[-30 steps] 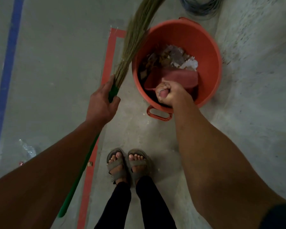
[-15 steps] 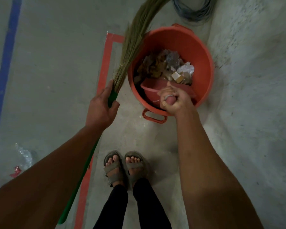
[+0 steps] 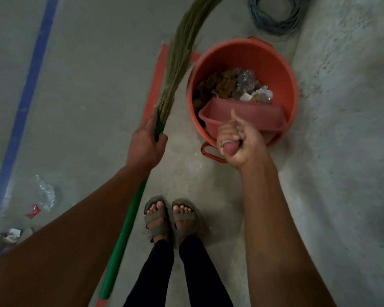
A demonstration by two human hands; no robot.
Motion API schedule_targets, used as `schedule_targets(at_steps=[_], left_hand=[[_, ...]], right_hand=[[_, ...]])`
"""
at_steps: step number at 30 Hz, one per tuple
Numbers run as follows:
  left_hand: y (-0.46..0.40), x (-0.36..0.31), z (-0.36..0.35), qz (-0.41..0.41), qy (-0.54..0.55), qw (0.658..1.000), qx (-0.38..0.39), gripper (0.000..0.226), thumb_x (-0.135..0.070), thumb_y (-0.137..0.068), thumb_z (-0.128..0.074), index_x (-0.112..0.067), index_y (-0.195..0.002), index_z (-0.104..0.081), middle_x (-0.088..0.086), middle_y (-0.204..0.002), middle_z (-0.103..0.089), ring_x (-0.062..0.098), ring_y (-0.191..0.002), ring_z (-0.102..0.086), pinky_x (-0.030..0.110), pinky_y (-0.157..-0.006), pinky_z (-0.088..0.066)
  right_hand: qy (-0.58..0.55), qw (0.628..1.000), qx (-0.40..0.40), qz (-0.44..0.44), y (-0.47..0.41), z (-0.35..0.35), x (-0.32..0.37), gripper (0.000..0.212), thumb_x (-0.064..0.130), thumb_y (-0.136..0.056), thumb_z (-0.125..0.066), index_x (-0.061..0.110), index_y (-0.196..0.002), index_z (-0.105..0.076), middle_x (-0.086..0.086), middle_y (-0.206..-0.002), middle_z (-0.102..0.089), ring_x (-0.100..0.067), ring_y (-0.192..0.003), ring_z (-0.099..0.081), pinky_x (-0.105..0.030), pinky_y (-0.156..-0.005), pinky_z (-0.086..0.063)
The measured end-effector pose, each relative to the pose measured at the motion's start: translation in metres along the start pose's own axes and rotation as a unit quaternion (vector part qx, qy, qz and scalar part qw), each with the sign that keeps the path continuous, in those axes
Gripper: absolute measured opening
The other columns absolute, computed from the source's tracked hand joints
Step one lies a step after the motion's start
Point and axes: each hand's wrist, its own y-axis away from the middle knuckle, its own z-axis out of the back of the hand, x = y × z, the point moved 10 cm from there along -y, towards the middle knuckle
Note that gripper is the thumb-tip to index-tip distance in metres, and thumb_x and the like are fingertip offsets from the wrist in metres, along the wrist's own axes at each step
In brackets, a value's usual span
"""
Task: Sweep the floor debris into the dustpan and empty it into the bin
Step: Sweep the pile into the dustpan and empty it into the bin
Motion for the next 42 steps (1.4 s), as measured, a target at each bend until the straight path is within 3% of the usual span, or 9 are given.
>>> schedule_targets(at_steps=[6, 12, 15, 20, 24, 29, 32, 36, 42], left_hand=[[0.016, 0.035, -0.009, 0.071, -0.026, 0.996, 0.045, 0.077, -0.022, -0.097, -0.055, -0.019, -0.165, -0.018, 0.021, -0.143, -0.054, 0.04, -0.117, -0.058, 0.04, -0.097, -0.049], [0.05, 0.12, -0.045, 0.227, -0.005, 0.965, 0.13, 0.053, -0.02, -0.09, -0.052, -0.016, -0.143, -0.051, 0.017, -0.107, -0.068, 0.037, -0.083, -0.069, 0.044, -0.079, -0.062], [0.091, 0.173, -0.042, 0.329, 0.071, 0.938, 0.081, 0.062, -0.021, -0.083, -0.049, -0.019, -0.145, -0.05, 0.012, -0.108, -0.065, 0.035, -0.085, -0.069, 0.043, -0.08, -0.062], [0.181, 0.254, -0.016, 0.477, 0.095, 0.873, -0.043, 0.058, -0.019, -0.097, -0.05, 0.004, -0.15, -0.038, 0.026, -0.136, -0.054, 0.046, -0.121, -0.056, 0.049, -0.103, -0.046], [0.23, 0.282, 0.017, 0.444, 0.108, 0.884, -0.1, 0.068, -0.014, -0.103, -0.041, -0.001, -0.163, -0.01, 0.026, -0.148, -0.038, 0.045, -0.124, -0.05, 0.048, -0.105, -0.04], [0.264, 0.356, 0.022, 0.402, 0.09, 0.91, -0.051, 0.068, -0.015, -0.102, -0.043, -0.007, -0.163, -0.015, 0.026, -0.145, -0.043, 0.046, -0.122, -0.051, 0.048, -0.101, -0.042], [0.298, 0.41, 0.032, 0.464, 0.099, 0.88, -0.028, 0.07, -0.013, -0.1, -0.045, -0.005, -0.163, -0.015, 0.027, -0.143, -0.044, 0.046, -0.128, -0.049, 0.048, -0.106, -0.041], [0.358, 0.46, 0.066, 0.506, 0.122, 0.847, -0.111, 0.066, -0.014, -0.102, -0.04, -0.005, -0.162, -0.015, 0.026, -0.142, -0.043, 0.046, -0.123, -0.051, 0.05, -0.102, -0.043], [0.392, 0.474, 0.092, 0.362, 0.089, 0.917, -0.14, 0.065, -0.021, -0.104, -0.044, -0.013, -0.164, -0.018, 0.021, -0.142, -0.048, 0.042, -0.117, -0.053, 0.046, -0.095, -0.045]], right_hand=[[0.132, 0.99, 0.031, 0.031, 0.03, -0.017, -0.064, 0.041, 0.043, -0.106, -0.046, 0.02, -0.072, -0.043, 0.011, -0.043, -0.032, -0.005, -0.027, -0.031, -0.017, -0.029, -0.03], [0.261, 0.963, 0.02, 0.056, 0.004, -0.017, -0.119, 0.04, 0.043, -0.104, -0.053, 0.021, -0.072, -0.044, 0.011, -0.043, -0.028, -0.004, -0.028, -0.027, -0.018, -0.03, -0.025], [0.317, 0.947, 0.026, 0.038, -0.015, -0.007, -0.154, 0.039, 0.042, -0.104, -0.056, 0.021, -0.073, -0.043, 0.01, -0.044, -0.027, -0.004, -0.029, -0.026, -0.018, -0.03, -0.026], [0.372, 0.928, 0.004, 0.007, -0.036, 0.028, -0.221, 0.039, 0.041, -0.102, -0.059, 0.021, -0.072, -0.044, 0.01, -0.044, -0.027, -0.004, -0.03, -0.025, -0.019, -0.03, -0.026], [0.393, 0.919, -0.011, -0.033, -0.049, 0.064, -0.292, 0.039, 0.041, -0.102, -0.058, 0.021, -0.072, -0.044, 0.009, -0.044, -0.027, -0.003, -0.03, -0.024, -0.018, -0.029, -0.025], [0.436, 0.894, -0.014, -0.103, -0.069, 0.107, -0.387, 0.04, 0.041, -0.104, -0.055, 0.021, -0.071, -0.043, 0.009, -0.044, -0.026, -0.004, -0.029, -0.023, -0.017, -0.03, -0.024], [0.463, 0.877, -0.015, -0.129, -0.076, 0.123, -0.43, 0.04, 0.041, -0.104, -0.053, 0.021, -0.071, -0.043, 0.01, -0.044, -0.026, -0.003, -0.029, -0.023, -0.017, -0.029, -0.023], [0.501, 0.851, -0.013, -0.155, -0.084, 0.144, -0.487, 0.039, 0.042, -0.104, -0.053, 0.021, -0.072, -0.043, 0.01, -0.044, -0.026, -0.003, -0.03, -0.023, -0.018, -0.029, -0.024], [0.526, 0.835, -0.023, -0.159, -0.08, 0.162, -0.533, 0.039, 0.041, -0.104, -0.056, 0.021, -0.072, -0.042, 0.009, -0.045, -0.026, -0.003, -0.03, -0.022, -0.019, -0.03, -0.024]])
